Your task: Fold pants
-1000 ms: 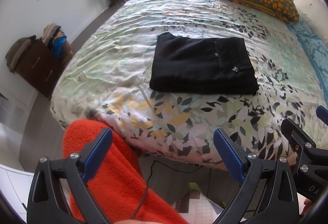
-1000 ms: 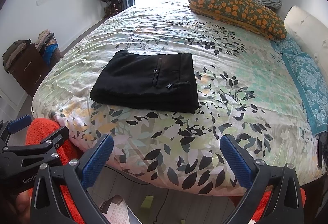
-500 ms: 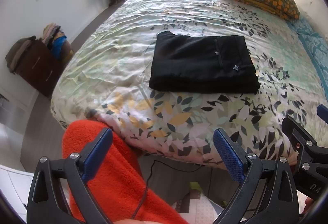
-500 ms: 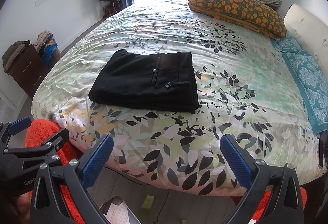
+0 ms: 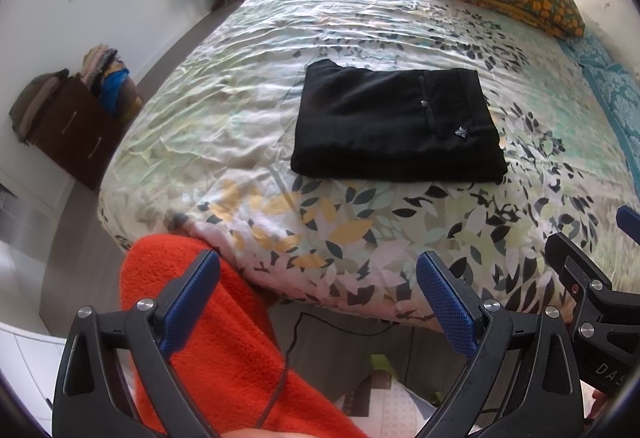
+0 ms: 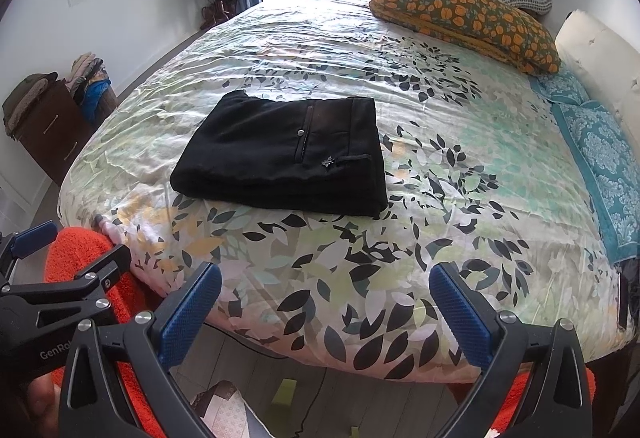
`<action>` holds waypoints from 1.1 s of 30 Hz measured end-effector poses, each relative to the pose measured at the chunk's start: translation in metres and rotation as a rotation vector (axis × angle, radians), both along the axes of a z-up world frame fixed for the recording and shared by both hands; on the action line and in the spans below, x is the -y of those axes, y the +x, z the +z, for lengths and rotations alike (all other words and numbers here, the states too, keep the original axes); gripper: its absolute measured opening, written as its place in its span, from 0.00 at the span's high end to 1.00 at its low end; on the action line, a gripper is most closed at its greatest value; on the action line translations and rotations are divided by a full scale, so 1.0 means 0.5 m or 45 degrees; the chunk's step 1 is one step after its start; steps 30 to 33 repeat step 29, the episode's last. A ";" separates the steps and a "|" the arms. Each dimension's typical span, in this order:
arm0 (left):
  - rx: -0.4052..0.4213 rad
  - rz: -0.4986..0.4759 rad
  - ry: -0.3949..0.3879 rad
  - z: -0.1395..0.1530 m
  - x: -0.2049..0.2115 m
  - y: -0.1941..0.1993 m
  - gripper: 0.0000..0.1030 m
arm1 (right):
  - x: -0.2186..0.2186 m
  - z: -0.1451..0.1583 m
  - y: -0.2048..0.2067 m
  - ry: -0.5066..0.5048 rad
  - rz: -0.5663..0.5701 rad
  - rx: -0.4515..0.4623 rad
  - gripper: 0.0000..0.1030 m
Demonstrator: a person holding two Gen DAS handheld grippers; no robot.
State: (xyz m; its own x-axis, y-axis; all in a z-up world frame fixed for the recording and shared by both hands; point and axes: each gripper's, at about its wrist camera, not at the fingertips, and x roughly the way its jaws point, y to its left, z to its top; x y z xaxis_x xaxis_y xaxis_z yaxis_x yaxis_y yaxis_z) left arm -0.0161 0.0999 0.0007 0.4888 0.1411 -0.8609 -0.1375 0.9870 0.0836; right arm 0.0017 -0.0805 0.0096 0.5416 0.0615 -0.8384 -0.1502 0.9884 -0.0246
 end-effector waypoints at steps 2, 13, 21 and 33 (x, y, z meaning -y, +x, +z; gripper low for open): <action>0.002 -0.002 0.001 -0.001 -0.002 -0.001 0.04 | -0.002 0.001 0.000 -0.004 0.004 0.003 0.00; 0.008 -0.039 0.009 0.001 -0.006 0.006 0.04 | 0.004 0.003 0.008 -0.010 -0.014 -0.003 0.00; 0.007 -0.063 0.018 0.014 -0.007 0.001 0.04 | -0.001 0.013 0.001 -0.011 -0.001 0.015 0.00; 0.085 -0.090 0.027 0.036 -0.003 0.012 0.04 | 0.006 0.020 -0.002 -0.006 -0.013 0.027 0.00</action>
